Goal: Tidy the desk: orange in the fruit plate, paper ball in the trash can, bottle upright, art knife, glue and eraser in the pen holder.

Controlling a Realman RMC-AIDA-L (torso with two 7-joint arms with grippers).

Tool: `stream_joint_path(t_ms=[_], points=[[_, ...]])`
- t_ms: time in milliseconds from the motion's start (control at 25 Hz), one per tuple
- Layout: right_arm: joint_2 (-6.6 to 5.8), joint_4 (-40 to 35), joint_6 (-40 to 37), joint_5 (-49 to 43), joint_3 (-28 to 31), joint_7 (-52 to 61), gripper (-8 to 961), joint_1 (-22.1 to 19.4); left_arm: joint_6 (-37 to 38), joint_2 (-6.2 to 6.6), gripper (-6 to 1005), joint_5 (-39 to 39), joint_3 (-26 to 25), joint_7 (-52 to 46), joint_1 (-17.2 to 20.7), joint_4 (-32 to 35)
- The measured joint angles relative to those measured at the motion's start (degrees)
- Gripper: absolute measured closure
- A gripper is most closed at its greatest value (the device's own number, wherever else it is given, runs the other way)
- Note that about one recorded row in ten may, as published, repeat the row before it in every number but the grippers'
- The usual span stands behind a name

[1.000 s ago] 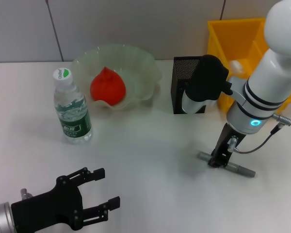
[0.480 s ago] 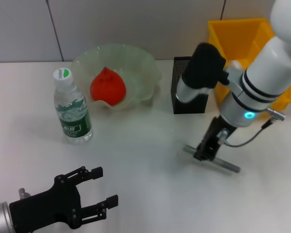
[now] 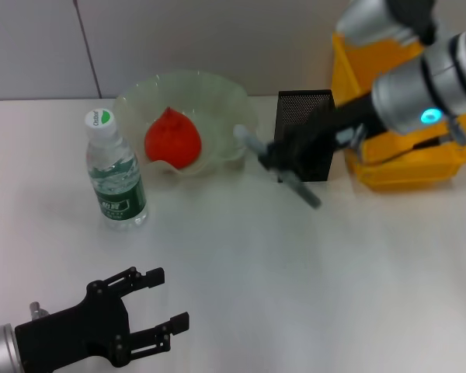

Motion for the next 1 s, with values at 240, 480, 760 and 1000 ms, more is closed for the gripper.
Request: stream_joint_path(t_ms=[240, 480, 760, 1000], points=[[0.10, -0.99, 9.03, 9.88, 2.95, -4.49, 809, -4.11, 0.00, -0.04, 185, -0.01, 0.00, 0.00, 0.10, 0.05], [0.19, 1.80, 18.78, 10.64, 3.03, -4.61, 811, -4.80, 0.03, -0.04, 185, 0.02, 0.00, 0.00, 0.00, 0.00], [0.12, 5.25, 25.43, 10.85, 3.28, -4.31, 813, -4.39, 0.12, -0.04, 185, 0.30, 0.00, 0.00, -0.37, -0.01], [0.17, 9.70, 31.96, 12.22, 2.90, -4.68, 812, -3.93, 0.17, 0.03, 186, 0.36, -0.04, 0.00, -0.36, 0.16]])
